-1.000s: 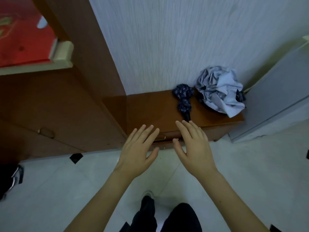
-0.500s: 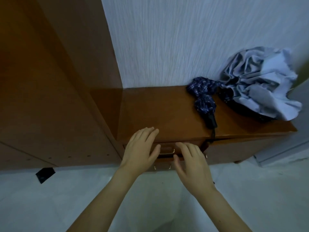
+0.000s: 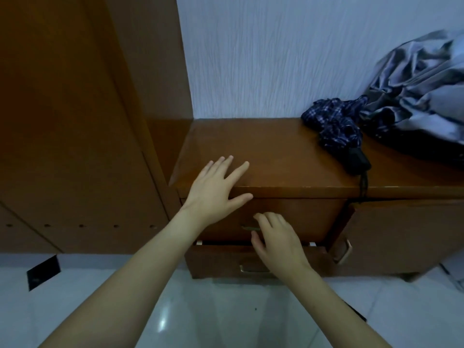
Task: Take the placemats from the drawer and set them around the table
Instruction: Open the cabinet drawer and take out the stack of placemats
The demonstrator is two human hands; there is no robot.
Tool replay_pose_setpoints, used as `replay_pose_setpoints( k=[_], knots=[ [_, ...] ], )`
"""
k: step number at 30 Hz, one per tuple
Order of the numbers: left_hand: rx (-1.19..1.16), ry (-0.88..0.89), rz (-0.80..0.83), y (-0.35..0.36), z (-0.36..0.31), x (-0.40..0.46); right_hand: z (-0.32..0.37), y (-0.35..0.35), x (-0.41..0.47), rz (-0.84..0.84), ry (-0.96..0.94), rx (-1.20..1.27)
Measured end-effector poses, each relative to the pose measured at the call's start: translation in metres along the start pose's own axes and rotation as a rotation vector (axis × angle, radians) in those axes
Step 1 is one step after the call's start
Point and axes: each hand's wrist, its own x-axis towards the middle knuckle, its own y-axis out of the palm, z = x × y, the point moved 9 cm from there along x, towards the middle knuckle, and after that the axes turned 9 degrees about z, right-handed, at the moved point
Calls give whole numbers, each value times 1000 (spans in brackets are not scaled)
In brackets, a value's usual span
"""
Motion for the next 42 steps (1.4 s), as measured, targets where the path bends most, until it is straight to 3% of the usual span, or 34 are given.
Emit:
replay_pose_setpoints(
  k=[5, 10, 17, 23, 33, 42],
  knots=[
    [54, -40, 74, 15, 4, 13, -10, 33, 9, 148, 21, -62],
    [62, -41, 38, 14, 3, 12, -12, 37, 24, 144, 14, -149],
    [65, -37, 70, 15, 3, 13, -5, 32, 9, -20, -23, -245],
    [60, -28, 132, 14, 2, 13, 10, 38, -28, -17, -94, -285],
    [48, -27, 152, 13, 1, 13, 32, 27, -96, -199, -172, -281],
    [43, -28, 169, 18, 4, 15, 49, 21, -126, -185, -145, -261]
  ],
)
